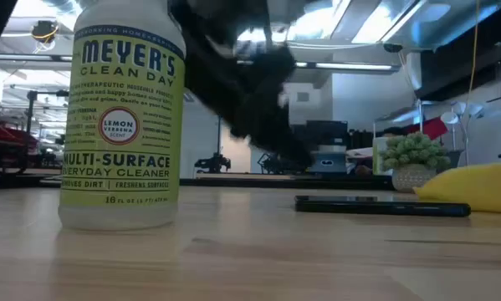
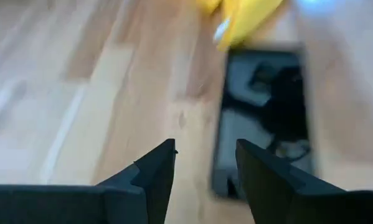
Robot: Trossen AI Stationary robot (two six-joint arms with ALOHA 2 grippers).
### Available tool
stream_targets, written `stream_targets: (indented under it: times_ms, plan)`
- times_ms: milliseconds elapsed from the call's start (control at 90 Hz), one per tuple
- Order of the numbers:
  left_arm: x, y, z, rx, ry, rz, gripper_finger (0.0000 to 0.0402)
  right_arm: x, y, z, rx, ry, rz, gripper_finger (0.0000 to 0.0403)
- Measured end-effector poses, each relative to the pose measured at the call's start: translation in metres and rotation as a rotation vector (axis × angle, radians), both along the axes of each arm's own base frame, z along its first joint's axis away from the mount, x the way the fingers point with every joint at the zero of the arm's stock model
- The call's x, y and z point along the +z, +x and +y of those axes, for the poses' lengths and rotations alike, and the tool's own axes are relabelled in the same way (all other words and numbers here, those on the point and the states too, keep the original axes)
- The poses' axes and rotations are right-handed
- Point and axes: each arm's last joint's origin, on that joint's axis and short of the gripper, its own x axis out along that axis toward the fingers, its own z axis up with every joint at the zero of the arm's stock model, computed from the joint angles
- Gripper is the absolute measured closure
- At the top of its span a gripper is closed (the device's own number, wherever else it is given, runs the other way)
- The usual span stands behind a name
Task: Apply microfiber cloth
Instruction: Adjust the black cellphone on the table
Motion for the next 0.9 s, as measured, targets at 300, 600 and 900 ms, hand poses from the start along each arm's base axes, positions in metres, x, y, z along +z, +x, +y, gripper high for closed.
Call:
stream_targets:
  times_ms: [300,600,900]
  plan:
    - [-0.030,0.006,0.012,0.060,-0.051,0.033,0.0249,-0.078,0.010,-0.031,-0.036,0.025,-0.025,0.0233]
    - [-0.031,0.006,0.005,-0.011,-0.233,0.048,0.0249,-0.095,0.017,-0.071,-0.032,-0.081,0.005,0.0265]
    - [-0.030,0.003,-0.019,-0.243,-0.353,0.076,0.0249,-0.096,0.032,-0.105,-0.041,-0.249,-0.006,0.0276]
